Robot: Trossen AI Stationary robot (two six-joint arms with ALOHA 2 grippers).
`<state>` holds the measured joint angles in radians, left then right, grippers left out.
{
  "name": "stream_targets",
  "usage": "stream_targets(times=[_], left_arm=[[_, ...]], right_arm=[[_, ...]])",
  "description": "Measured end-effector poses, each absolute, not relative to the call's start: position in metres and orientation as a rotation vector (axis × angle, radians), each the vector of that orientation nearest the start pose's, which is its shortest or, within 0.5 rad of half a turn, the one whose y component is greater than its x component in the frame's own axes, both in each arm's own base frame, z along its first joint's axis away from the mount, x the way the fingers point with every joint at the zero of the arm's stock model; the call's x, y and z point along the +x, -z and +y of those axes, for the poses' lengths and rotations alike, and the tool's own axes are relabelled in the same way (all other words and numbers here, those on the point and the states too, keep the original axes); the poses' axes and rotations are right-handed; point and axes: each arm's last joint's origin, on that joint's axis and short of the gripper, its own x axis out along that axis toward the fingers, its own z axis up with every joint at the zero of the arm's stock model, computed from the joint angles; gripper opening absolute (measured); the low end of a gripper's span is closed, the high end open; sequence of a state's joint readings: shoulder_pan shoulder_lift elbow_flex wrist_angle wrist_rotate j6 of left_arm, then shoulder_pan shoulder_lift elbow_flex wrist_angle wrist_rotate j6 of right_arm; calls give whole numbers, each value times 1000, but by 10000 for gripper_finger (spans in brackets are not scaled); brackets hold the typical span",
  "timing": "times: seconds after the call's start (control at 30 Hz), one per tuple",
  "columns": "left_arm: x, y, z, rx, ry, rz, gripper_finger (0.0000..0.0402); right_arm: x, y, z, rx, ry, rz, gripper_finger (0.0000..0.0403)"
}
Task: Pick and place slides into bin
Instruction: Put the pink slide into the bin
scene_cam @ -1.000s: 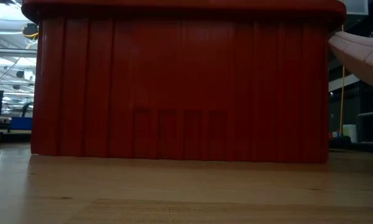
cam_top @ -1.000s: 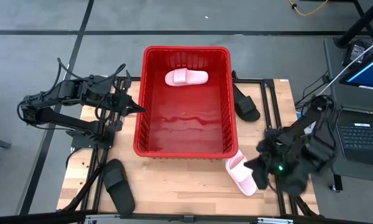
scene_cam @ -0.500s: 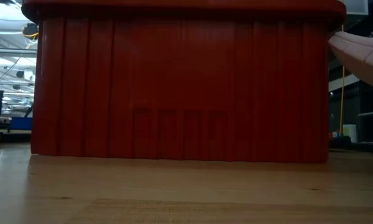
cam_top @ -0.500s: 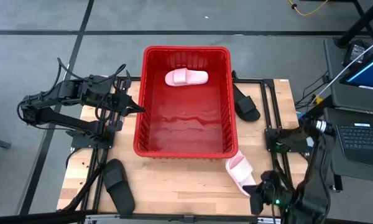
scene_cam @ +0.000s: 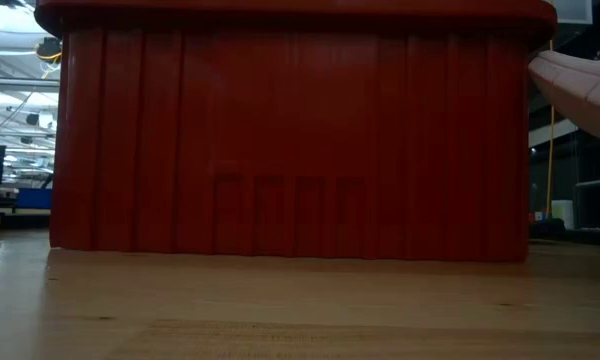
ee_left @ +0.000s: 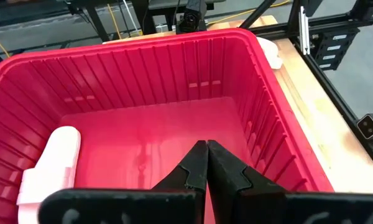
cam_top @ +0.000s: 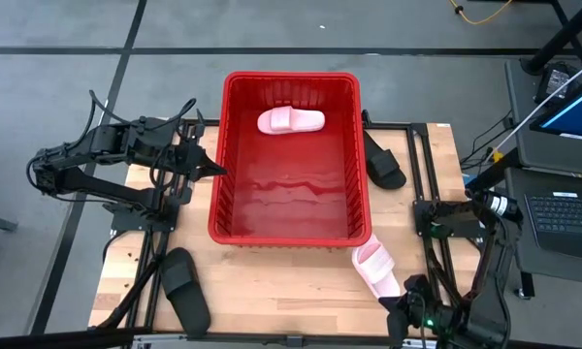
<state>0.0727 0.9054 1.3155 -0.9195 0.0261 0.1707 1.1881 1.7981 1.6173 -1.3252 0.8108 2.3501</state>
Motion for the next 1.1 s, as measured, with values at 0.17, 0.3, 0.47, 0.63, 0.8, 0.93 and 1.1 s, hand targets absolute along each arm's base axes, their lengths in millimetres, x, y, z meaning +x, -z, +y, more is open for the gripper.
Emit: stream_targets(times=[0.17,0.3,0.47,0.63,0.8,0.93,1.1], left_arm=[[142,-417,10,142,-3,508,2],[142,-417,10,141,-3,508,5],[142,-417,10,141,-3,508,1],[142,-417,10,141,-2,508,5],[142,-417,10,141,-3,508,2],[142,-417,10,141,-3,508,2],[142,-417,10,141,-2,509,5]], right_arm=[[147,-288,308,984,600,576,5],[146,-287,310,1006,616,640,6],[149,-287,308,1013,630,647,6],[162,-287,304,1085,680,654,6],[170,-285,300,1118,730,704,11],[174,-286,300,1136,723,693,14],[162,-289,304,1082,645,553,4]])
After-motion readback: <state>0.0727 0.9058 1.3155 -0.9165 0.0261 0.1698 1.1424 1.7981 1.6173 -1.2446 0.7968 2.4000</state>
